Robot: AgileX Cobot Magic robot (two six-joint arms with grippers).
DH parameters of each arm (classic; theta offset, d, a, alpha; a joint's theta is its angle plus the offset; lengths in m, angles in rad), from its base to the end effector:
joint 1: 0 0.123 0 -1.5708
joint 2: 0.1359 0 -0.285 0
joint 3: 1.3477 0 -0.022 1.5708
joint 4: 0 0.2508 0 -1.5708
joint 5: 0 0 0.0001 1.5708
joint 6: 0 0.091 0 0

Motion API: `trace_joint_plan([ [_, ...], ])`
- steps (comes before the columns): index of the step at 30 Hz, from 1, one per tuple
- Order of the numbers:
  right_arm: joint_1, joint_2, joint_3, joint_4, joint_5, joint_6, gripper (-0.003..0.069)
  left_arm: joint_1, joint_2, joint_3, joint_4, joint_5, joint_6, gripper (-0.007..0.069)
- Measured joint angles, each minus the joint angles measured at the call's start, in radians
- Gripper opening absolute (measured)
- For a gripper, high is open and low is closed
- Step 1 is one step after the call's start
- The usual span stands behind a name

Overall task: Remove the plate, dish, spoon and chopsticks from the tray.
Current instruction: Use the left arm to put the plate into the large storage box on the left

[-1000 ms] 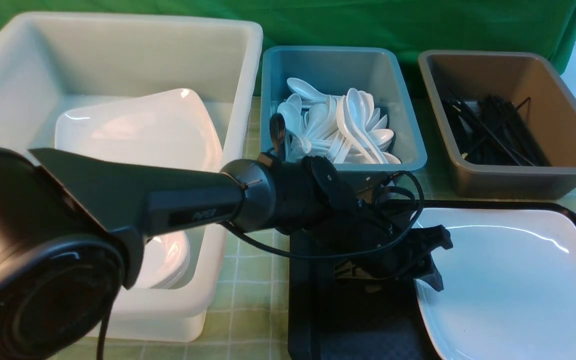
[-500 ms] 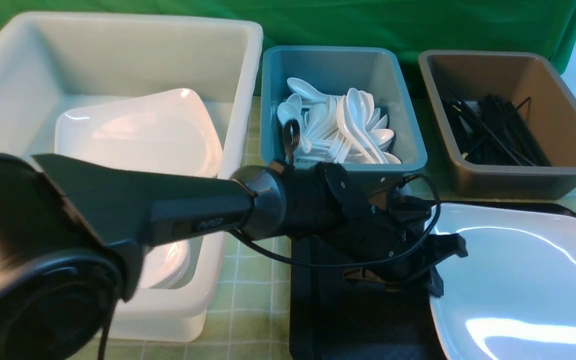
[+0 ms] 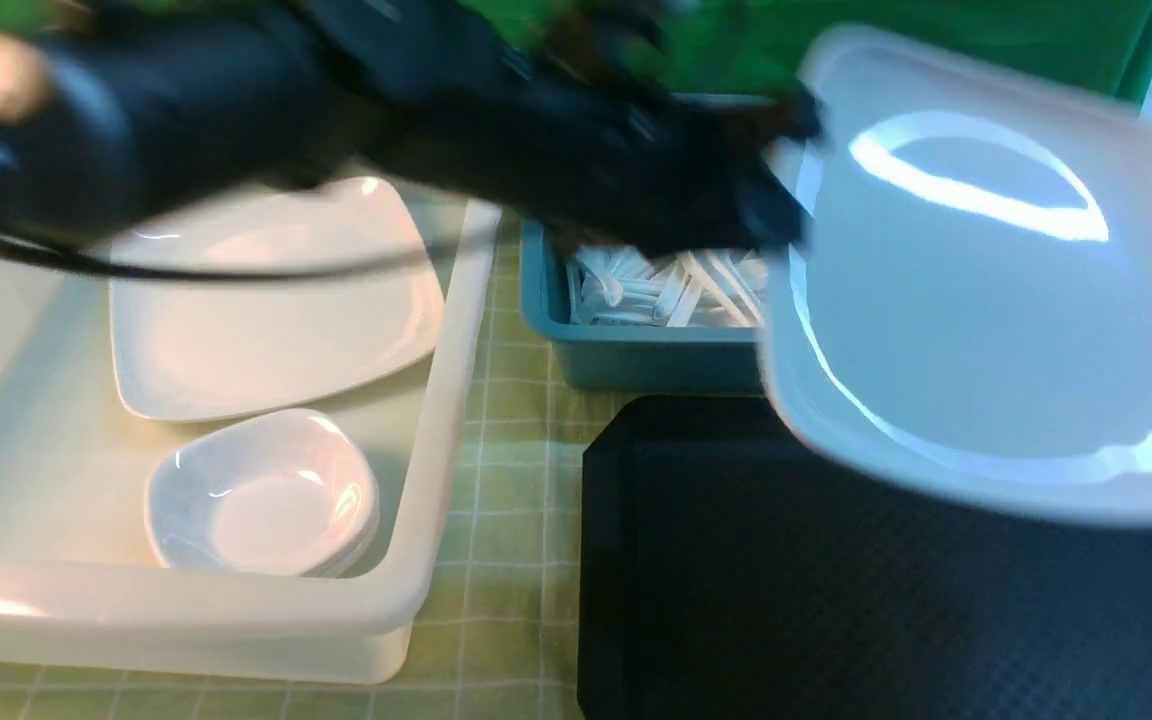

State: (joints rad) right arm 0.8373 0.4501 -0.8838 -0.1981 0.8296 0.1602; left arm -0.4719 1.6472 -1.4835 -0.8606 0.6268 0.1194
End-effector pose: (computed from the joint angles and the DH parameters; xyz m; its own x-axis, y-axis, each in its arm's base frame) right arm 0.0467 0.0321 0.3979 -0.2134 -0.1991 -0.9565 -0.6368 0.7708 -0.0184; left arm 0.3223 -0.2100 0.3640 -0.8009 -0.1886 -0.5683 0.3426 0.6340 -0.6933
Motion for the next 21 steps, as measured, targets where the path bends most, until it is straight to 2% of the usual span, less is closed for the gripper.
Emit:
trace_joint_plan([
  [2, 0.000, 0.000, 0.000, 0.000, 0.000, 0.000, 0.0166, 0.105, -0.051, 0.000, 0.001, 0.029, 0.000, 0.0011],
  [3, 0.000, 0.000, 0.000, 0.000, 0.000, 0.000, 0.0166, 0.198, -0.083, 0.000, -0.001, 0.054, 0.000, 0.0011],
  [4, 0.000, 0.000, 0.000, 0.000, 0.000, 0.000, 0.0166, 0.212, -0.088, 0.000, 0.000, 0.058, 0.000, 0.0011],
  [6, 0.000, 0.000, 0.000, 0.000, 0.001, 0.000, 0.0166, 0.390, -0.120, 0.000, -0.004, 0.113, -0.003, 0.0011],
  [8, 0.000, 0.000, 0.000, 0.000, 0.001, 0.000, 0.0167, 0.522, -0.127, 0.000, -0.001, 0.157, -0.008, 0.0011],
  [9, 0.000, 0.000, 0.000, 0.000, 0.001, 0.000, 0.0167, 0.550, -0.127, 0.000, -0.001, 0.165, -0.009, 0.0011],
  [10, 0.000, 0.000, 0.000, 0.000, 0.001, 0.000, 0.0168, 0.639, -0.126, 0.000, 0.011, 0.192, -0.009, 0.0011],
  [12, 0.000, 0.000, 0.000, 0.000, 0.001, 0.000, 0.0169, 0.714, -0.121, 0.000, 0.026, 0.217, -0.014, 0.0011],
  [13, 0.000, 0.000, 0.000, 0.000, 0.001, 0.000, 0.0171, 0.784, -0.115, 0.000, 0.047, 0.236, -0.015, 0.0011],
  [17, 0.000, 0.000, 0.000, 0.000, 0.001, 0.000, 0.0174, 0.875, -0.095, 0.002, 0.102, 0.246, -0.027, 0.0011],
  [21, 0.000, 0.000, 0.000, 0.000, 0.001, 0.000, 0.0176, 0.896, -0.057, 0.002, 0.172, 0.246, -0.056, 0.0011],
])
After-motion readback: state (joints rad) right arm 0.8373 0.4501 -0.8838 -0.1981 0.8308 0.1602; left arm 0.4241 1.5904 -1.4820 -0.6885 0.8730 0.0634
